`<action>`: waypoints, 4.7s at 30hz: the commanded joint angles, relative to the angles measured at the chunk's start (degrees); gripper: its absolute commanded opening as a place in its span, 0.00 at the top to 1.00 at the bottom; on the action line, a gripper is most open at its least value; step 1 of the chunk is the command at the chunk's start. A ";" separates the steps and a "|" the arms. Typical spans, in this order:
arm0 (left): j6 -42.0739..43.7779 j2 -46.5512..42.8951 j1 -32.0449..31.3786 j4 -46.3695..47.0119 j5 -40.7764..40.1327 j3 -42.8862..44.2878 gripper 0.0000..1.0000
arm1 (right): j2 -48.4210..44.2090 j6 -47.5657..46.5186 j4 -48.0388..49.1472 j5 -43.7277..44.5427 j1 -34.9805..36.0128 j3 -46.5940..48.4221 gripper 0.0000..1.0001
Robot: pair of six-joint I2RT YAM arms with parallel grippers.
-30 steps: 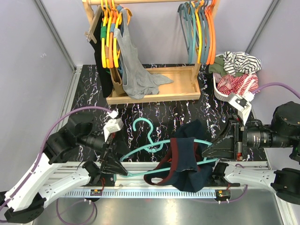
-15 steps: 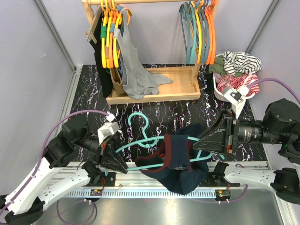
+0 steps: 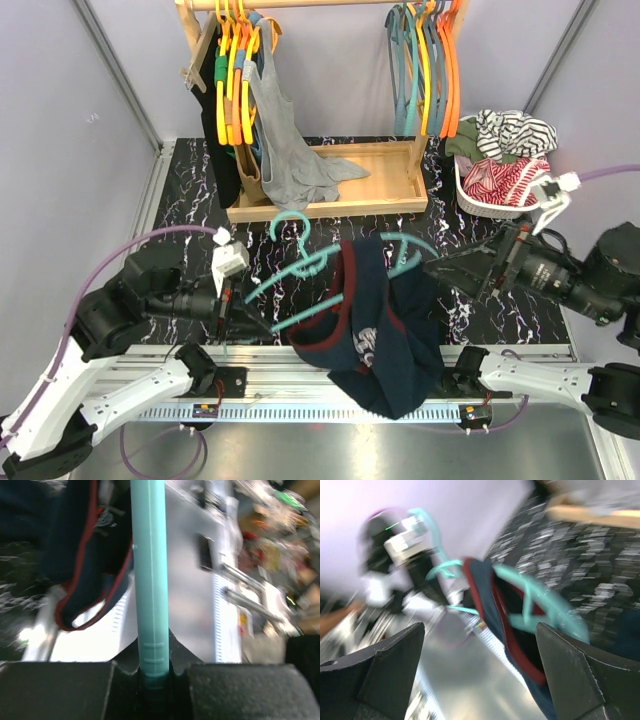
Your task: Remove the tank top from the hanger
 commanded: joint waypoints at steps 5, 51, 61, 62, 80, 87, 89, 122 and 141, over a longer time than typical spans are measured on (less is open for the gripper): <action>-6.94 7.34 0.02 -5.57 -30.85 13.08 1.00 | -3.34 -3.10 -4.80 18.03 0.26 -9.24 0.00; -20.58 -4.17 0.02 -18.31 -48.51 13.97 1.00 | 27.07 -7.50 27.28 -9.29 -34.11 -28.78 1.00; -21.46 -7.95 -0.07 -13.83 -60.48 17.50 1.00 | 34.90 -5.93 39.35 -42.09 -34.11 -12.61 1.00; -21.37 -8.30 -0.07 -12.96 -60.40 17.06 1.00 | 34.73 -5.75 40.21 -43.84 -34.19 -12.95 1.00; -20.67 -10.76 -0.42 -9.70 -61.36 12.57 1.00 | 27.11 -20.07 16.15 -35.37 -34.19 -18.90 1.00; -19.61 -10.14 -0.59 -8.47 -60.75 11.95 1.00 | 18.82 -15.43 7.80 0.40 -34.28 -26.67 1.00; -19.52 -9.88 -0.59 -8.38 -60.39 11.95 1.00 | 18.12 -14.01 6.56 4.55 -34.19 -26.14 1.00; -23.65 -13.57 -0.68 -8.99 -59.87 9.58 1.00 | 68.12 -1.36 18.67 21.92 -10.02 -22.35 0.00; -23.22 -13.84 -0.77 1.10 -50.91 0.79 1.00 | 47.26 8.84 18.53 16.60 -34.80 -34.94 1.00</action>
